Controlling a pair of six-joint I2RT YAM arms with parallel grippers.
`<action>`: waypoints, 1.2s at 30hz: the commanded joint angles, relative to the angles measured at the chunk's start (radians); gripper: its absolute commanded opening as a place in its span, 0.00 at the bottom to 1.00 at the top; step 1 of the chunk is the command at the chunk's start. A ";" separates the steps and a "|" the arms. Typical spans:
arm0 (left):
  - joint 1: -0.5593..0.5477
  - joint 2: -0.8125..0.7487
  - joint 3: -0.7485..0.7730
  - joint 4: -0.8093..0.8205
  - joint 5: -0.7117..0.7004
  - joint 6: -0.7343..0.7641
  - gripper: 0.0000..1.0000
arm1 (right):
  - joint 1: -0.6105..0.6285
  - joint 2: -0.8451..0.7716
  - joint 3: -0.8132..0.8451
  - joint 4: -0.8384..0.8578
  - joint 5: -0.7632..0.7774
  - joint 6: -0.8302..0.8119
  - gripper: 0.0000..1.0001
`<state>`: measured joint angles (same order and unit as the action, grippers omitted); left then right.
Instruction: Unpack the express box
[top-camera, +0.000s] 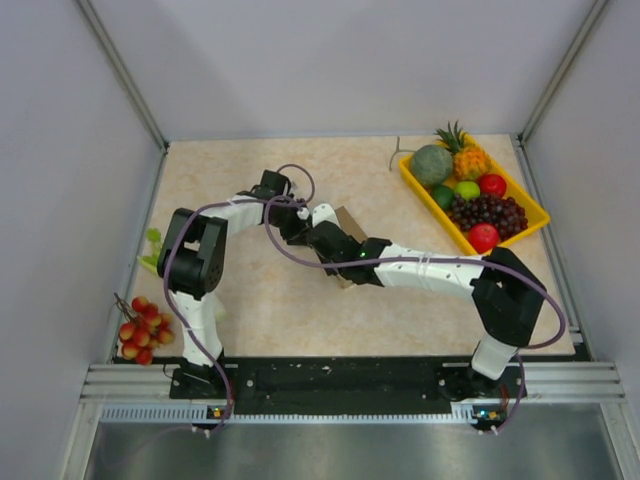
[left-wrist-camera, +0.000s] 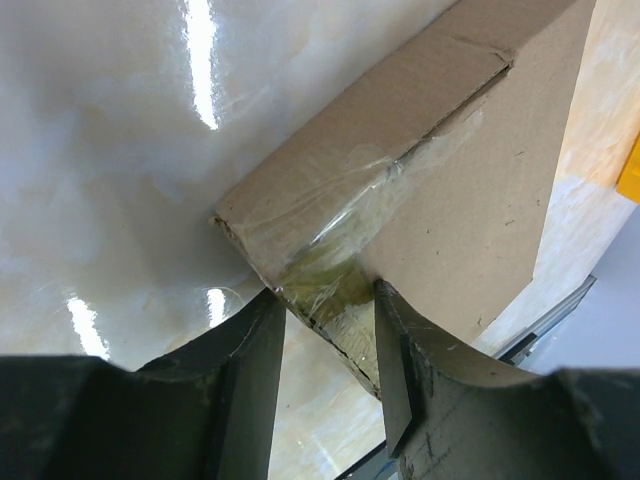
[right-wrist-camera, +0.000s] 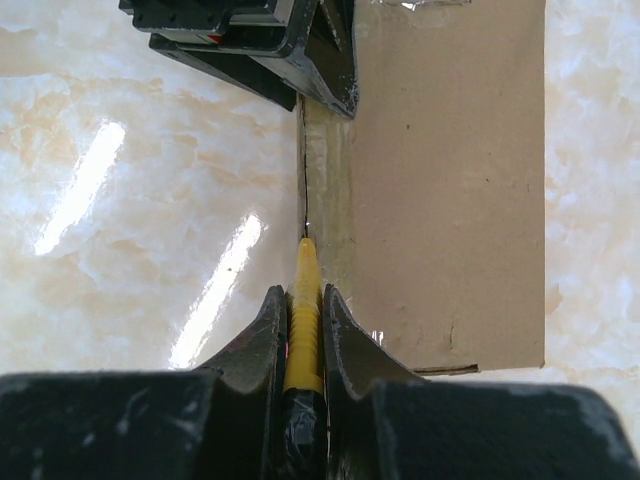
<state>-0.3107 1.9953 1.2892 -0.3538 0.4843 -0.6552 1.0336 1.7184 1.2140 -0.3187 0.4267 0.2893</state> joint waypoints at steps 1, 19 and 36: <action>0.007 0.068 0.001 -0.059 -0.162 0.062 0.44 | 0.023 -0.069 -0.050 -0.146 -0.008 -0.003 0.00; 0.007 0.074 0.005 -0.056 -0.159 0.069 0.44 | 0.025 -0.157 -0.099 -0.204 -0.052 0.010 0.00; 0.007 0.031 -0.025 -0.053 -0.142 0.106 0.75 | 0.025 -0.243 -0.116 -0.201 -0.055 0.056 0.00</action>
<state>-0.3225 2.0010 1.3071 -0.3706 0.5148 -0.6403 1.0443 1.4986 1.0786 -0.4854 0.3786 0.3222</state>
